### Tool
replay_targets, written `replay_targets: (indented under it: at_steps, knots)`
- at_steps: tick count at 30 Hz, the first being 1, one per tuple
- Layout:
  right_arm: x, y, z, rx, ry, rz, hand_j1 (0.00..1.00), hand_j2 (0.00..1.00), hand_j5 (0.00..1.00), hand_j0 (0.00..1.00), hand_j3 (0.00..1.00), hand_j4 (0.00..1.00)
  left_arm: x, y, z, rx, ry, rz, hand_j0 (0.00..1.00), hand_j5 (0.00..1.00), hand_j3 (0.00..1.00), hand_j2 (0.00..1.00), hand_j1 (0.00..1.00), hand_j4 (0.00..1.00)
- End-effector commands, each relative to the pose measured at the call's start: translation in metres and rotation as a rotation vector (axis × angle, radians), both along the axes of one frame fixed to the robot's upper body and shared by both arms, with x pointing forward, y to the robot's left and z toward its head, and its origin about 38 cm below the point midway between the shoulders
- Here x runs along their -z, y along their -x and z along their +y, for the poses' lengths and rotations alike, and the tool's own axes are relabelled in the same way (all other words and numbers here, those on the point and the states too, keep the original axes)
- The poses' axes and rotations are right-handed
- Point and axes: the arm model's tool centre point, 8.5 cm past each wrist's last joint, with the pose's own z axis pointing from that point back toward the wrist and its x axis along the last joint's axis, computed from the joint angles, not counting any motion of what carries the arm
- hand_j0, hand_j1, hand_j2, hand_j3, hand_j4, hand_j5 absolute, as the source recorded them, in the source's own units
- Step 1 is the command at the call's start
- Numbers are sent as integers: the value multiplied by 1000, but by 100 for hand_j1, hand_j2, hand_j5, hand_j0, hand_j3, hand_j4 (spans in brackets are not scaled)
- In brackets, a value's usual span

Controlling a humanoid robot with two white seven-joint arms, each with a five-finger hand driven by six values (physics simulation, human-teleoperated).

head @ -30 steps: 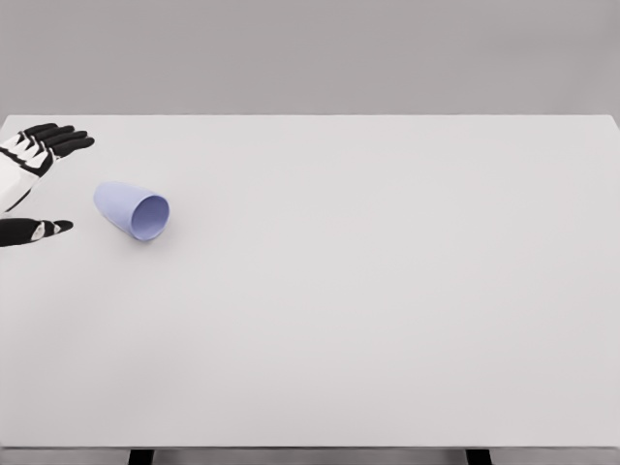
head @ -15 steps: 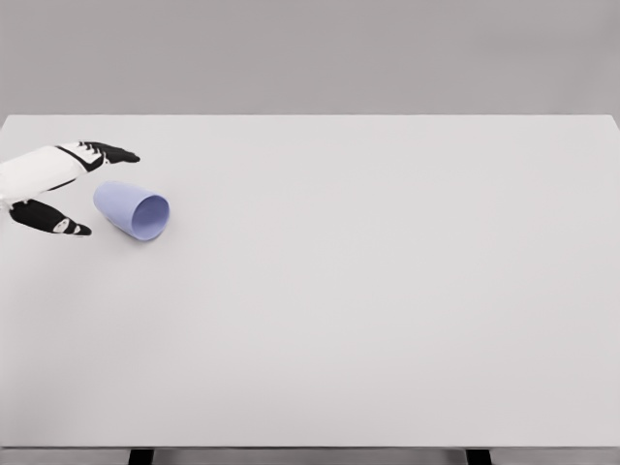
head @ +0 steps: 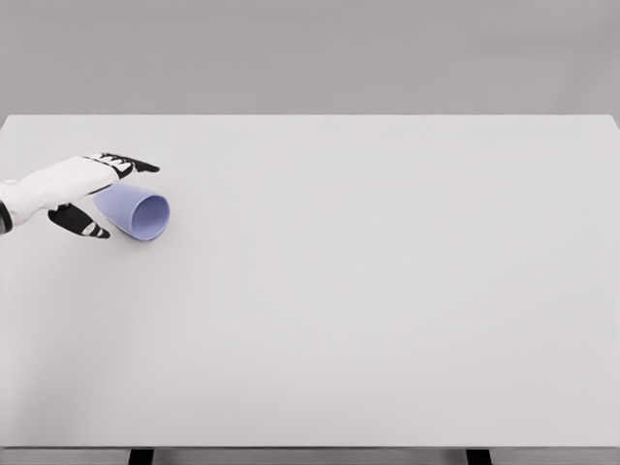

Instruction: Flip the cup with left arm and place it on the table

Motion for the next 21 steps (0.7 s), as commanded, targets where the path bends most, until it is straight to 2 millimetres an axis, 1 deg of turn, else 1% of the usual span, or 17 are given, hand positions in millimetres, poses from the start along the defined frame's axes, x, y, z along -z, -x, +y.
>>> replay_targets:
  at_steps: [1, 3, 5, 6, 10, 12, 14, 15, 21]
  knots:
    - [0, 0, 0, 0, 0, -1, 100, 100, 100, 100, 100, 100, 1, -1, 1, -24, -1, 9, 100, 100, 100, 100, 100, 100]
    - [0, 0, 0, 0, 0, -1, 100, 100, 100, 100, 100, 100, 0, -3, 1, -25, -23, 1, 100, 100, 100, 100, 100, 100]
    - [0, 0, 0, 0, 0, -1, 100, 100, 100, 100, 100, 100, 0, -7, -9, 3, -39, 7, 100, 100, 100, 100, 100, 100]
    - [0, 0, 0, 0, 0, 1, 100, 100, 100, 100, 100, 100, 2, -7, -10, 6, -41, 11, 100, 100, 100, 100, 100, 100]
    - [0, 0, 0, 0, 0, -1, 100, 100, 100, 100, 100, 100, 7, -6, -12, 20, -58, 28, 100, 100, 100, 100, 100, 100]
    - [0, 0, 0, 0, 0, -1, 100, 100, 100, 100, 100, 100, 7, -6, -10, 16, -65, 31, 100, 100, 100, 100, 100, 100]
    - [0, 0, 0, 0, 0, -1, 100, 100, 100, 100, 100, 100, 6, -7, -10, 17, -79, 27, 100, 100, 100, 100, 100, 100]
    - [0, 1, 0, 0, 0, 2, 100, 100, 100, 100, 100, 100, 7, -9, -14, 29, -88, 33, 100, 100, 100, 100, 100, 100]
    - [0, 0, 0, 0, 0, 1, 100, 100, 100, 100, 100, 100, 13, -15, -11, 21, -105, 56, 100, 100, 100, 100, 100, 100]
